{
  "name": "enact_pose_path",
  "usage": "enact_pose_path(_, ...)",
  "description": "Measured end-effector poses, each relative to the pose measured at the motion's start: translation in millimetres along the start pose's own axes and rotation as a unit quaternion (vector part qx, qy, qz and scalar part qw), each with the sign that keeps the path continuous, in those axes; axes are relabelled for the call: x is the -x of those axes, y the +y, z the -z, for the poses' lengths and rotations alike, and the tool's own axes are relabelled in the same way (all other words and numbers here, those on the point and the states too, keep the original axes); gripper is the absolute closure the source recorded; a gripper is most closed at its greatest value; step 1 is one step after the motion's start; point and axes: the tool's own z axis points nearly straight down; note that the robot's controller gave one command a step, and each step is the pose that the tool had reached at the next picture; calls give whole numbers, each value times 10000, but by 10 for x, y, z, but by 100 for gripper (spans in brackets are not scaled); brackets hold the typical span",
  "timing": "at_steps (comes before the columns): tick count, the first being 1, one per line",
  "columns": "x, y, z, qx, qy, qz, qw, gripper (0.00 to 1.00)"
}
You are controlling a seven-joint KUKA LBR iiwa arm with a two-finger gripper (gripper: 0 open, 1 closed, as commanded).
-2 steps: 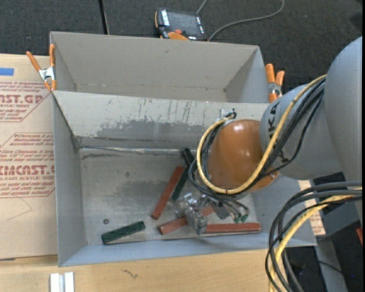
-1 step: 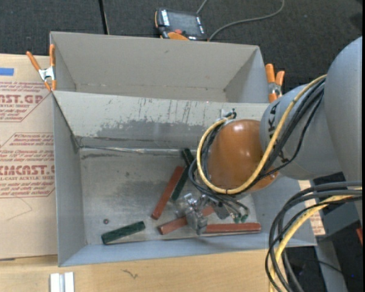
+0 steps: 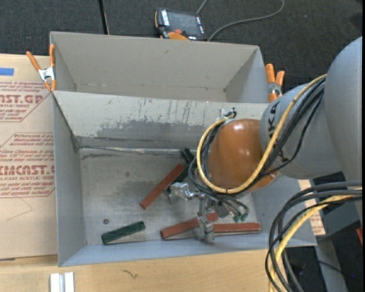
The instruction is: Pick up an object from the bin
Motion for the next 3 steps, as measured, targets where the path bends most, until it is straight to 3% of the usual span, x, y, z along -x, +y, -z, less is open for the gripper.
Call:
enact_pose_path(1,-21,7,-5,13,46,0,10000,100)
enact_pose_path(3,488,-442,2056,-17,-7,-57,10000,100)
